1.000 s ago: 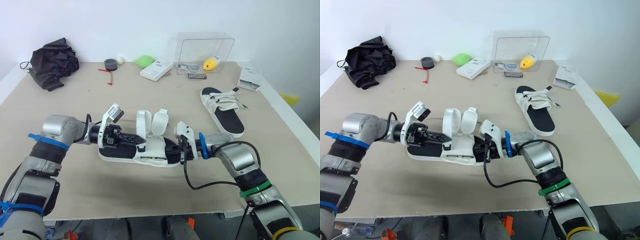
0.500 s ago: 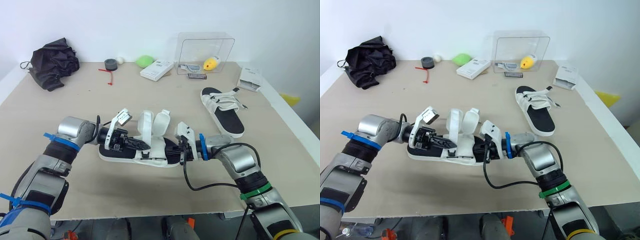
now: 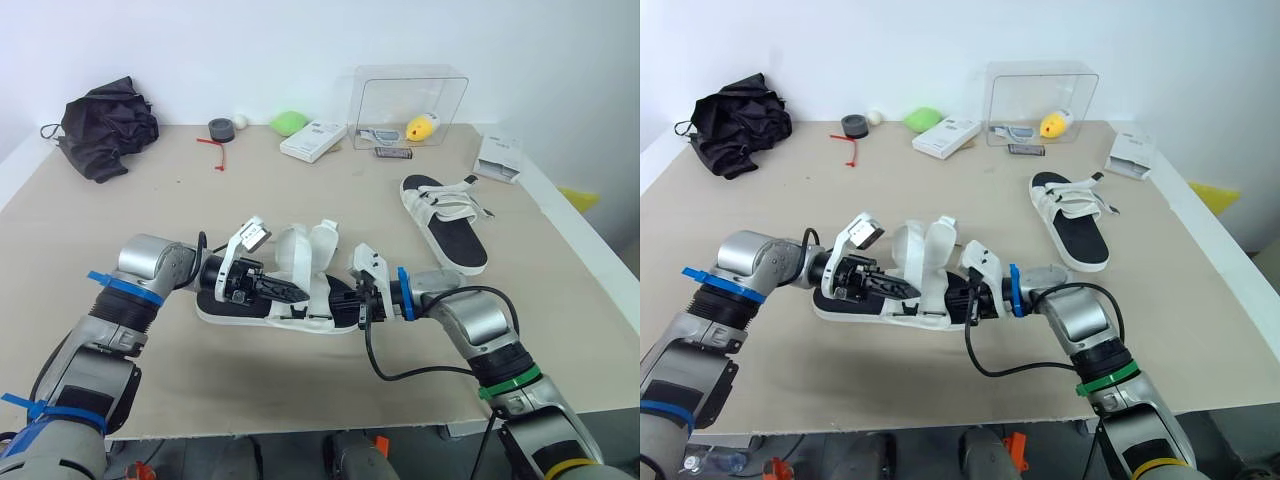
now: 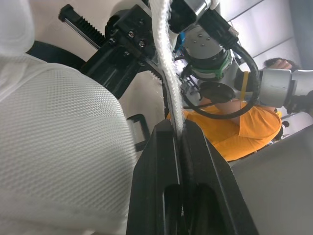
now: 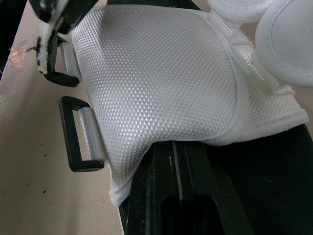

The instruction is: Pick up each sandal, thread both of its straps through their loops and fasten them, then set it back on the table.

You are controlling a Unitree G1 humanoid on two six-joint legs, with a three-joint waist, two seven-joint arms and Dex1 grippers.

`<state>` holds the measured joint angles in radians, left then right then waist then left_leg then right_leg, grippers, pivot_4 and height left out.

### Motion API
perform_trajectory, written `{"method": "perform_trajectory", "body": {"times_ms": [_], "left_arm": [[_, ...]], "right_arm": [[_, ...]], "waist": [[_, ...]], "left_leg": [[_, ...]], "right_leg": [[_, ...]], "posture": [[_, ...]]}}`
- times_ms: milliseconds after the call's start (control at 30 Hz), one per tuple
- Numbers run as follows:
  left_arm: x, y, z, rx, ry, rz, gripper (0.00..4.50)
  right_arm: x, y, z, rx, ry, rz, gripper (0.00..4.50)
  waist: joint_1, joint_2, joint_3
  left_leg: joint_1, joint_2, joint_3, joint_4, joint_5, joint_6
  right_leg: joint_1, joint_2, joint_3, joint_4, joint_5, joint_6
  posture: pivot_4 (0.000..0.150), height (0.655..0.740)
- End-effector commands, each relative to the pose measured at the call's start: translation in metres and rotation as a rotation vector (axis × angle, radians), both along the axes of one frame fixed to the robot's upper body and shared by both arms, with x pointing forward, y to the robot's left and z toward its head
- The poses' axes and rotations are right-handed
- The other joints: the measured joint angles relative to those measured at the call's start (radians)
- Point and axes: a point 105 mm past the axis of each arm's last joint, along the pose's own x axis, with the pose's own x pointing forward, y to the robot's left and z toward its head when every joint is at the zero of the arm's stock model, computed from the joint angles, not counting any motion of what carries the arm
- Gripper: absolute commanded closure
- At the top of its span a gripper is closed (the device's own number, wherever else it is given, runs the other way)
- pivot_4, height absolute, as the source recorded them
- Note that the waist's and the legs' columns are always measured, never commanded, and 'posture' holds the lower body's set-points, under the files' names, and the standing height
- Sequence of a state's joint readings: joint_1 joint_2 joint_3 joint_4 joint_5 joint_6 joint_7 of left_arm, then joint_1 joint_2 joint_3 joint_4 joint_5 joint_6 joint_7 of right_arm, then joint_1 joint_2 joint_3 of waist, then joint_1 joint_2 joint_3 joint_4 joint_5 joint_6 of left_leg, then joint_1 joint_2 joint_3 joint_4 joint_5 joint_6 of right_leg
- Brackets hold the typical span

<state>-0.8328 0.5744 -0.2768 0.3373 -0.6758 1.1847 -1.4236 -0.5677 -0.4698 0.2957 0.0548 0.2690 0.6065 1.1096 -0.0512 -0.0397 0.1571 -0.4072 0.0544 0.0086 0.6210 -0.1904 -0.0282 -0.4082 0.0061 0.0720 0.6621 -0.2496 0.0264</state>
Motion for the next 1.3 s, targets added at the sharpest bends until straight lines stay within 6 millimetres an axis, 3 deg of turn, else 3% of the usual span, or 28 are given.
{"method": "perform_trajectory", "body": {"times_ms": [33, 367, 600, 833, 1300], "left_arm": [[-0.006, 0.005, -0.005, 0.04, -0.054, -0.021, 4.49], [-0.002, 0.014, -0.006, 0.053, -0.081, 0.02, 4.49], [0.001, 0.005, -0.007, 0.043, -0.249, 0.049, 4.49], [-0.008, -0.001, -0.002, 0.029, -0.343, 0.005, 4.49], [-0.011, 0.001, 0.005, 0.016, -0.503, 0.036, 4.49]], "right_arm": [[-0.001, -0.006, -0.019, -0.052, 0.058, -0.041, 4.5], [-0.002, -0.006, -0.02, -0.054, 0.057, -0.04, 4.5], [-0.002, -0.006, -0.02, -0.052, 0.058, -0.035, 4.5], [0.001, -0.007, -0.018, -0.041, 0.064, -0.048, 4.5], [0.002, -0.007, -0.017, -0.036, 0.061, -0.047, 4.5]], "waist": [[0.0, 0.0, 0.0], [0.001, 0.0, 0.0], [0.001, 0.0, 0.0], [0.002, 0.0, 0.0], [0.003, 0.0, 0.0]], "left_leg": [[0.0, 0.0, 0.0, 0.0, 0.0, 0.0], [0.0, 0.001, -0.004, 0.0, 0.0, 0.0], [0.0, 0.002, -0.004, 0.0, 0.0, 0.0], [0.0, 0.002, -0.004, 0.001, 0.0, 0.0], [0.0, 0.002, -0.004, 0.002, 0.0, 0.0]], "right_leg": [[0.0, 0.0, 0.0, 0.0, 0.0, 0.0], [0.0, 0.003, 0.0, 0.002, -0.002, -0.002], [0.0, 0.004, 0.0, 0.002, -0.003, -0.003], [0.001, 0.004, 0.0, 0.003, -0.002, -0.003], [0.001, 0.004, 0.001, 0.003, -0.002, -0.003]], "posture": [[0.15, 0.74], [0.15, 0.74], [0.15, 0.74], [0.15, 0.74], [0.15, 0.74]]}}
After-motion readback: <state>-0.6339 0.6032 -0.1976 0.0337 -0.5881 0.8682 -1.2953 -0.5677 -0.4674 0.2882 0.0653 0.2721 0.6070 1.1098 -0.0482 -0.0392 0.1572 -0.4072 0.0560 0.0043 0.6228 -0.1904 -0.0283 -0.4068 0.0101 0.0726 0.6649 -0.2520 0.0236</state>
